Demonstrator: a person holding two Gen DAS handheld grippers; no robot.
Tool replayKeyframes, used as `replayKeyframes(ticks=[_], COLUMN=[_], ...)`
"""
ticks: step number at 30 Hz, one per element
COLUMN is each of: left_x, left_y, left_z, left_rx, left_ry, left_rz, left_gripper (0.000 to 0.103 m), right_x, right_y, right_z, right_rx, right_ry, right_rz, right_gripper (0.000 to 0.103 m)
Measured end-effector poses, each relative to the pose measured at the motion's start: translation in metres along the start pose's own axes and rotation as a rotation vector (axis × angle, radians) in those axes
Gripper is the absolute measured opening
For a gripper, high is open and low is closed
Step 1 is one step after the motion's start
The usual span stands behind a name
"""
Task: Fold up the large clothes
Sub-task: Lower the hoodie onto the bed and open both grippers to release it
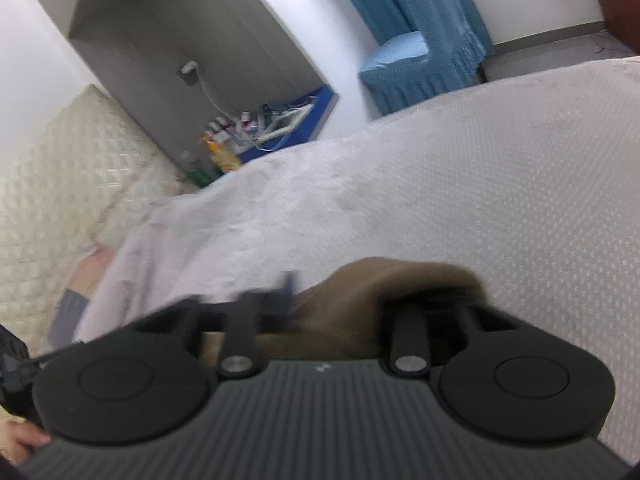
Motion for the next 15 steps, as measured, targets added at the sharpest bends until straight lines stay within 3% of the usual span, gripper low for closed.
replayKeyframes(ticks=[4,8,15], left_x=[-0.013,-0.030,-0.089], left_y=[-0.011,-0.032,-0.090], left_z=[-0.055,-0.124,-0.253], left_rx=[-0.036,-0.066,-0.116], left_ry=[0.056,0.076,0.095], left_rz=[0.022,0.033,0.095], left_gripper=[0.071,0.071,0.071], right_x=[0.019,0.028,0.082], right_y=[-0.011,-0.026,-0.083], right_z=[-0.038,-0.093,-0.203], right_rx=[-0.050,-0.091,-0.134], right_ry=[-0.046,0.002,0.013], right_rz=[-0.054,-0.010,-0.180], right_gripper=[0.069,0.069,0.069])
Point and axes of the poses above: each gripper's, at about its wrist camera, not at the fingertips, and z roughly the way its jaws point, x to its left, y to its top, the point moved 3 cm from there along z, roughly the way its jaws point, and after that the axes turned 11 degrees about z, right-handed, at the moved point
